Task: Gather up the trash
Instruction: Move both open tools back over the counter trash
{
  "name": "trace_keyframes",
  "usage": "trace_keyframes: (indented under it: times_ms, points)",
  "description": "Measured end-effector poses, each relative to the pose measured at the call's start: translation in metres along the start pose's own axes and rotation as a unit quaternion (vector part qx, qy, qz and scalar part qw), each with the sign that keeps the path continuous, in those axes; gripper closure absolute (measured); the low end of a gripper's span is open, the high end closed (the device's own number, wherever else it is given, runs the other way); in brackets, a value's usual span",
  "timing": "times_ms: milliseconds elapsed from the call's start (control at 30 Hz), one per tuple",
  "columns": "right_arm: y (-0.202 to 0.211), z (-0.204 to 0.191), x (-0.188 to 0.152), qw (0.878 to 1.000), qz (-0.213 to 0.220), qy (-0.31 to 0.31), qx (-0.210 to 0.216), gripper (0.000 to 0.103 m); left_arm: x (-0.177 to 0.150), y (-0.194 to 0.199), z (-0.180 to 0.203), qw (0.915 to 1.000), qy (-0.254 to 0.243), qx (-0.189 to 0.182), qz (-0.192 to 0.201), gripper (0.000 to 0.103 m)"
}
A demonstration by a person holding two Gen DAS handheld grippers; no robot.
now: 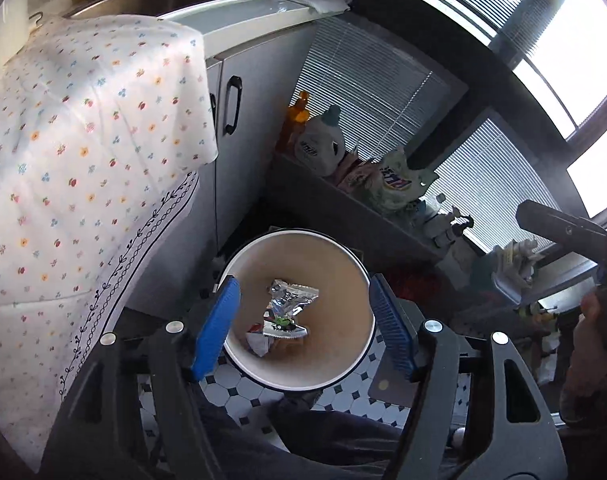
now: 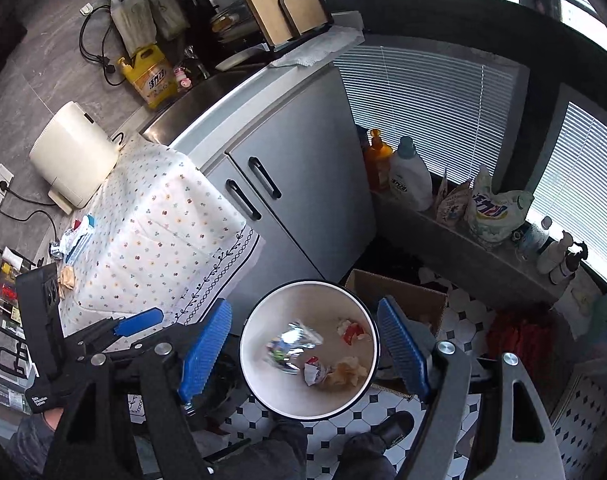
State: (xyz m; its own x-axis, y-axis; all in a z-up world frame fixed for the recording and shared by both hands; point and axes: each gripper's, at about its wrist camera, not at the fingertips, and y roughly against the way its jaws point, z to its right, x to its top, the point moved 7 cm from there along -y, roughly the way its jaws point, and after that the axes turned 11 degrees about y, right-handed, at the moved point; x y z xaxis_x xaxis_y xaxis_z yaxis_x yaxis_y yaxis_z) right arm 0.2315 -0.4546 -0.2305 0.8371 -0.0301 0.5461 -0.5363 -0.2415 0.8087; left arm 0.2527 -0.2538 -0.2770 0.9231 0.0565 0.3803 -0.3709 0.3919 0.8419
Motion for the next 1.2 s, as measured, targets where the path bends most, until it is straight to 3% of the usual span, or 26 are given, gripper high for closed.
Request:
trace_keyframes:
  times_ms: [233,500,767,1200]
  points:
    - [-0.009,-0.021,0.007,1.0,-0.005,0.01,0.005,0.027,0.021,0.034,-0.031,0.9986,0.018,0.018,0.046,0.028]
    - [-0.017,-0.089,0.037,0.998,0.01,0.058,0.033,0.015,0.038,0.098,-0.079,0.9911,0.053,0.032,0.118,0.008]
    - [-0.031,-0.174,0.06,0.991,0.015,0.116,0.067,0.009,0.044,0.162,-0.148,0.9753,0.109,0.059,0.183,0.007]
    - [-0.063,-0.312,0.069,0.975,0.005,0.194,0.111,0.011,0.033,0.229,-0.267,0.9506,0.178,0.092,0.238,0.007]
